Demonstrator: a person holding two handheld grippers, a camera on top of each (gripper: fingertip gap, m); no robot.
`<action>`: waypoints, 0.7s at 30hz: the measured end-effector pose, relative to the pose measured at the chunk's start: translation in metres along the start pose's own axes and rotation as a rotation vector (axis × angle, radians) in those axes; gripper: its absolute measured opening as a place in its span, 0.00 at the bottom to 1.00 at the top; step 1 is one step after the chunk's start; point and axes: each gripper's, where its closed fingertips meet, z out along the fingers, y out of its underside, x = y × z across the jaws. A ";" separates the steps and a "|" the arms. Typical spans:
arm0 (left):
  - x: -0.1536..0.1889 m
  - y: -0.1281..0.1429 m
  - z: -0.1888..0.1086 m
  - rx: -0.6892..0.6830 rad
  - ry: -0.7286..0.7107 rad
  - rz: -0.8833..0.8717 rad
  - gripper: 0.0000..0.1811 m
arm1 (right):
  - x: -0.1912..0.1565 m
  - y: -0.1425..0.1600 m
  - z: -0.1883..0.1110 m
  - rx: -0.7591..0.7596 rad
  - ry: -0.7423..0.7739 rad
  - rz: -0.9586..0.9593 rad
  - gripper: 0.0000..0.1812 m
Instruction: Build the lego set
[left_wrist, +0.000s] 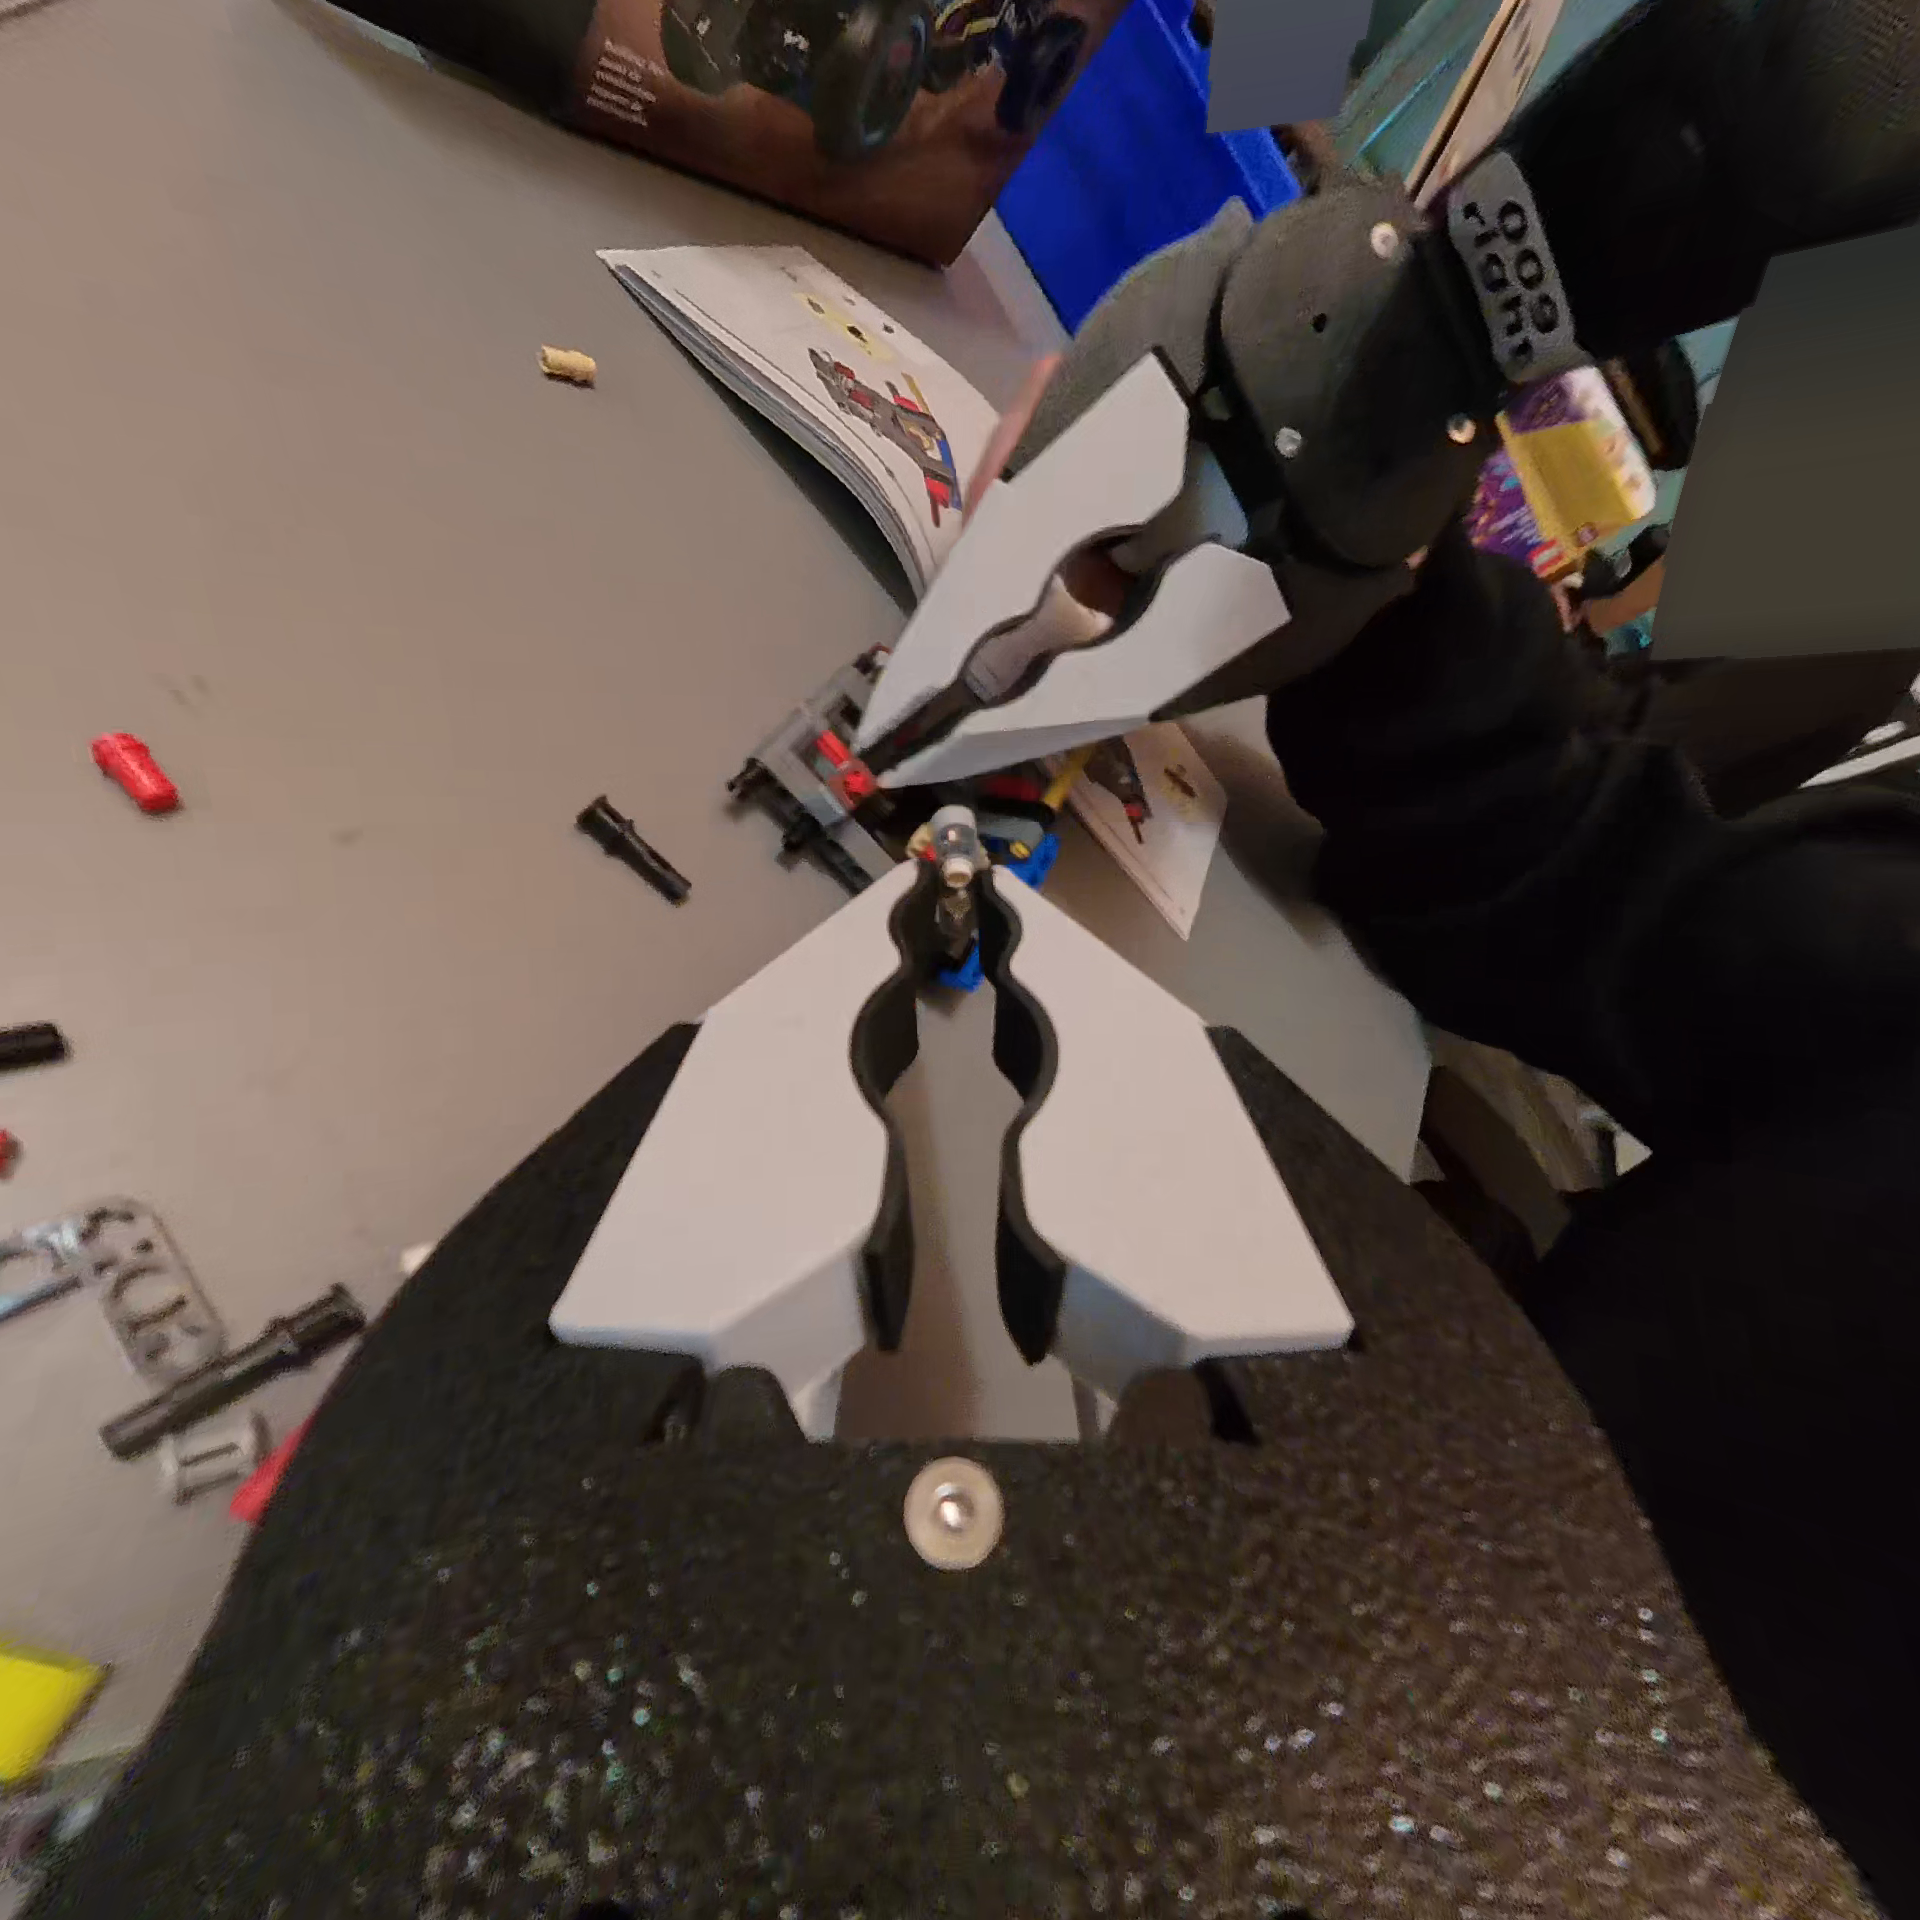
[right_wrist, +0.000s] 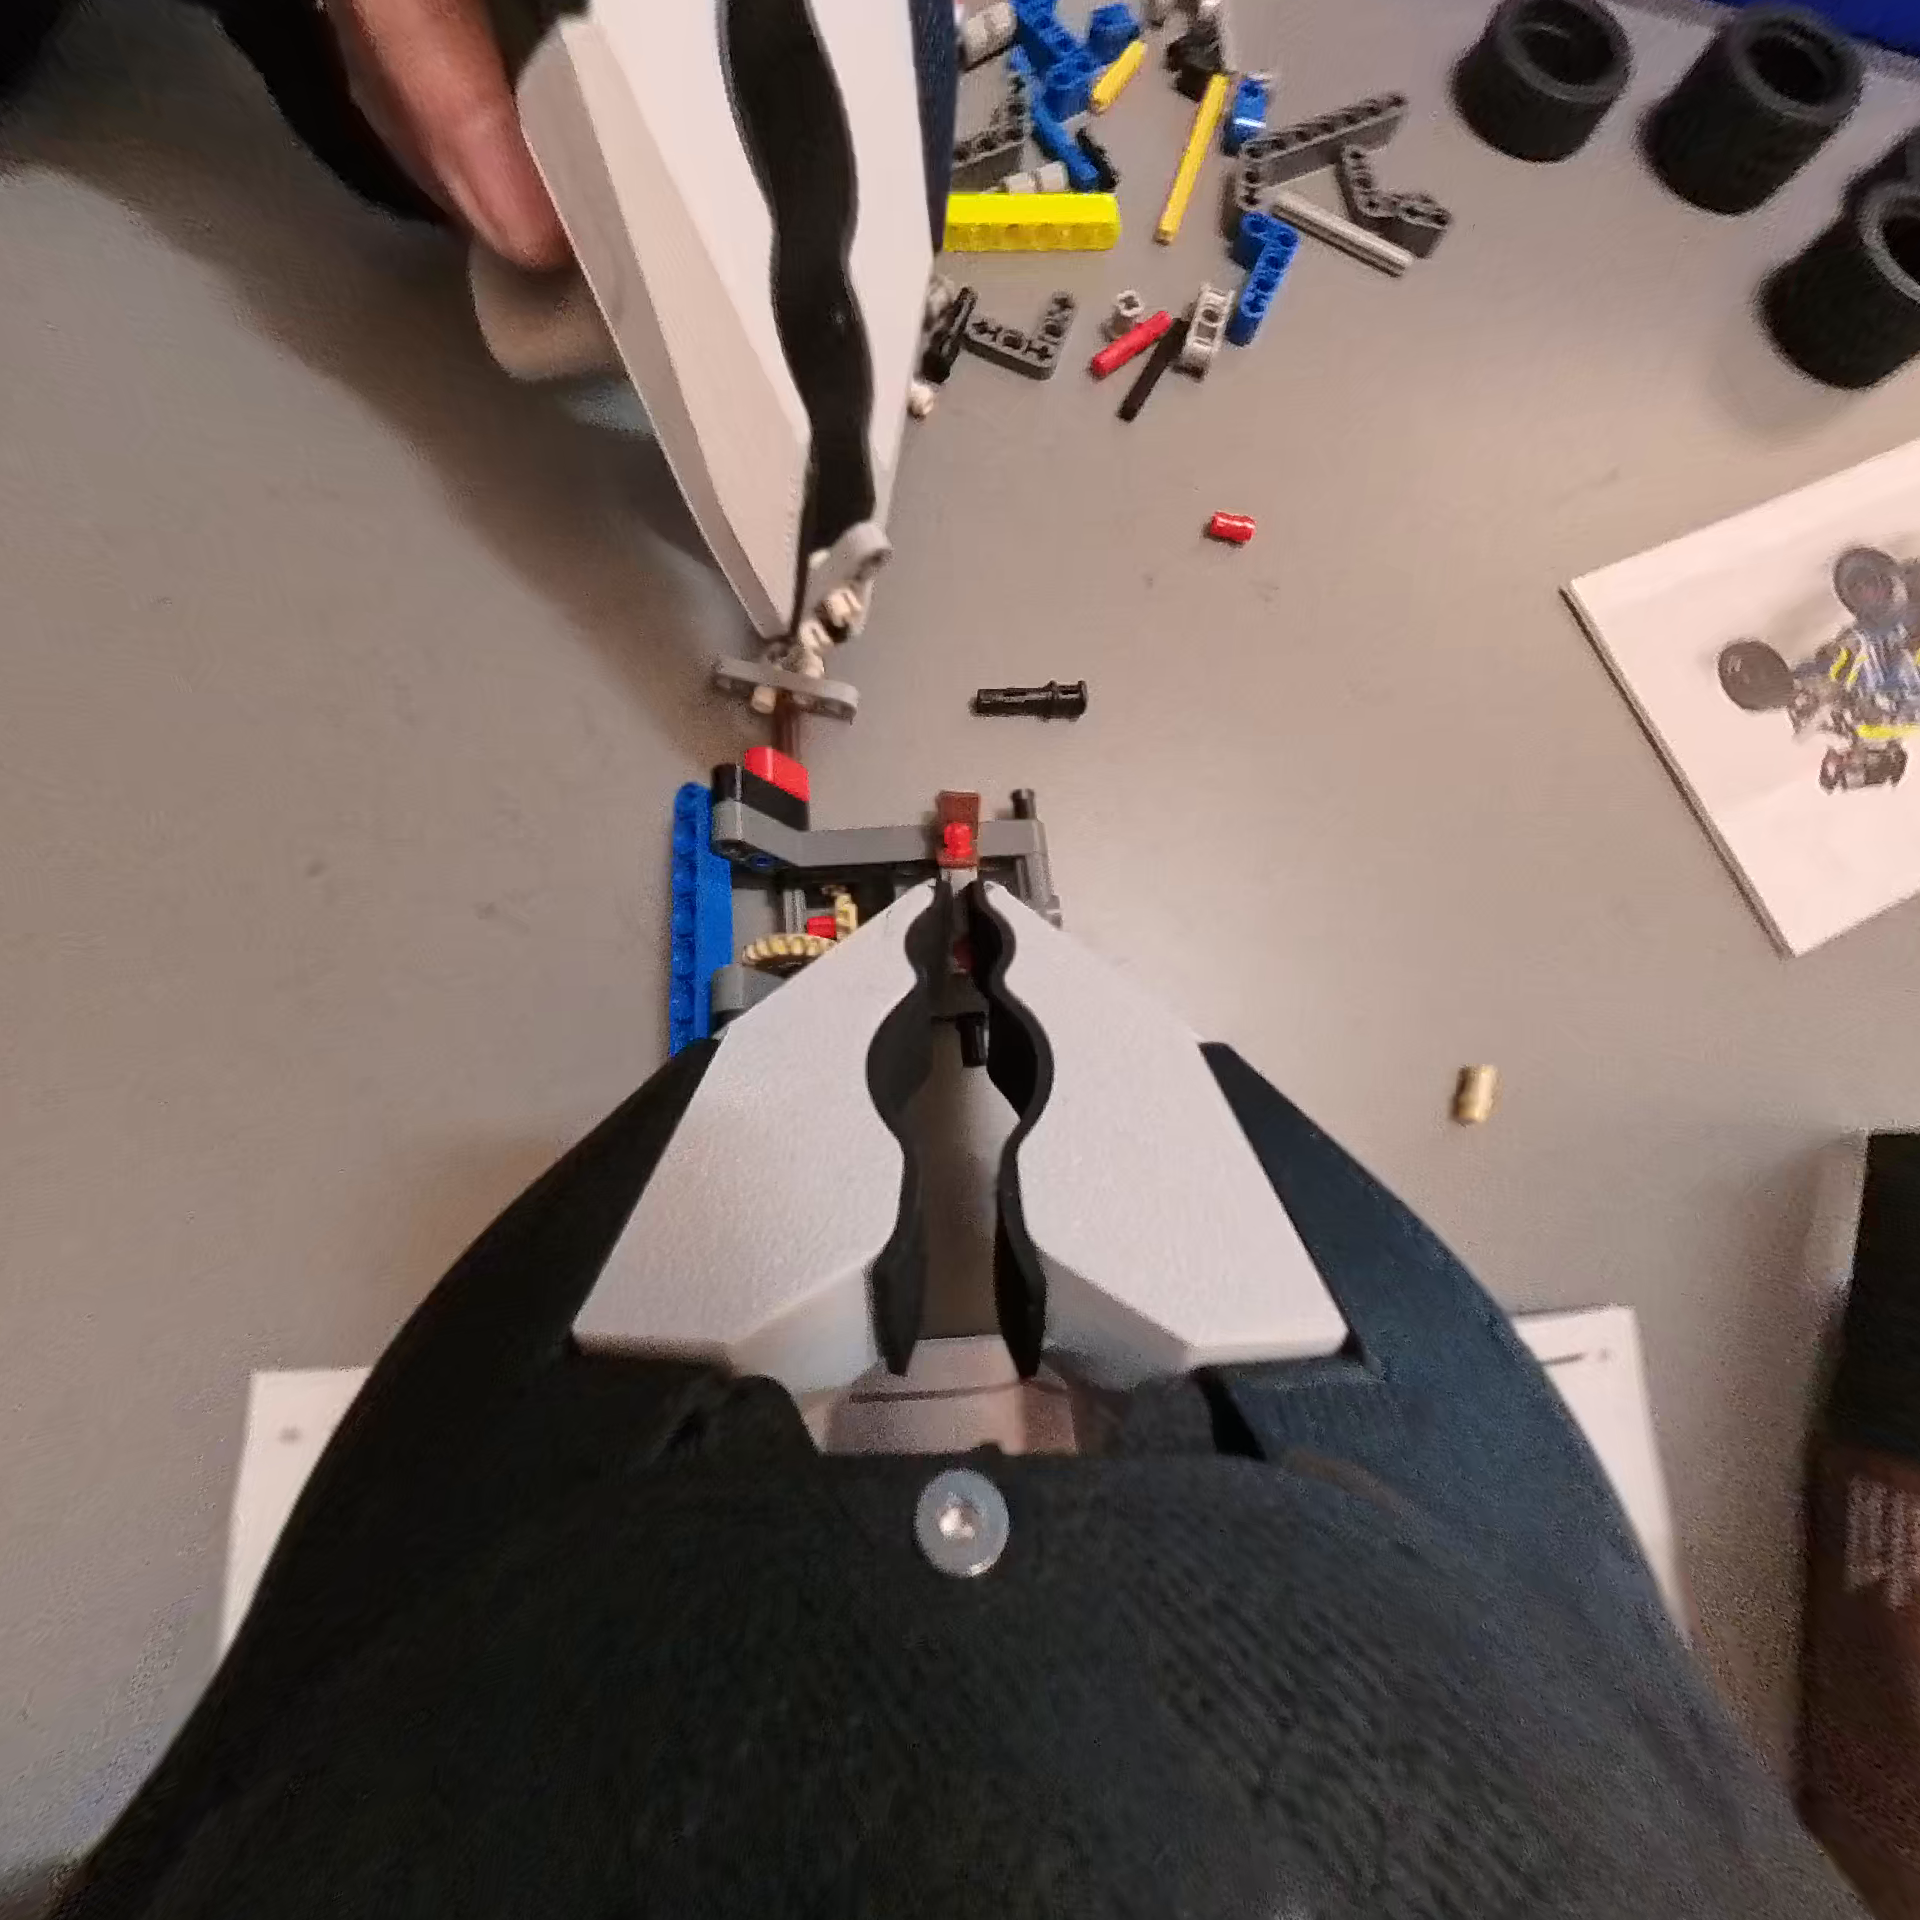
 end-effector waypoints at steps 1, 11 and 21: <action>-0.002 -0.001 0.001 -0.018 -0.009 0.015 0.03 | -0.002 0.000 -0.001 0.018 0.024 0.035 0.00; 0.001 -0.009 0.013 -0.353 -0.011 0.143 0.03 | -0.006 0.008 -0.010 0.147 0.288 0.342 0.00; -0.012 0.005 0.025 -0.740 -0.164 0.245 0.03 | -0.005 0.011 -0.011 0.108 0.414 0.267 0.00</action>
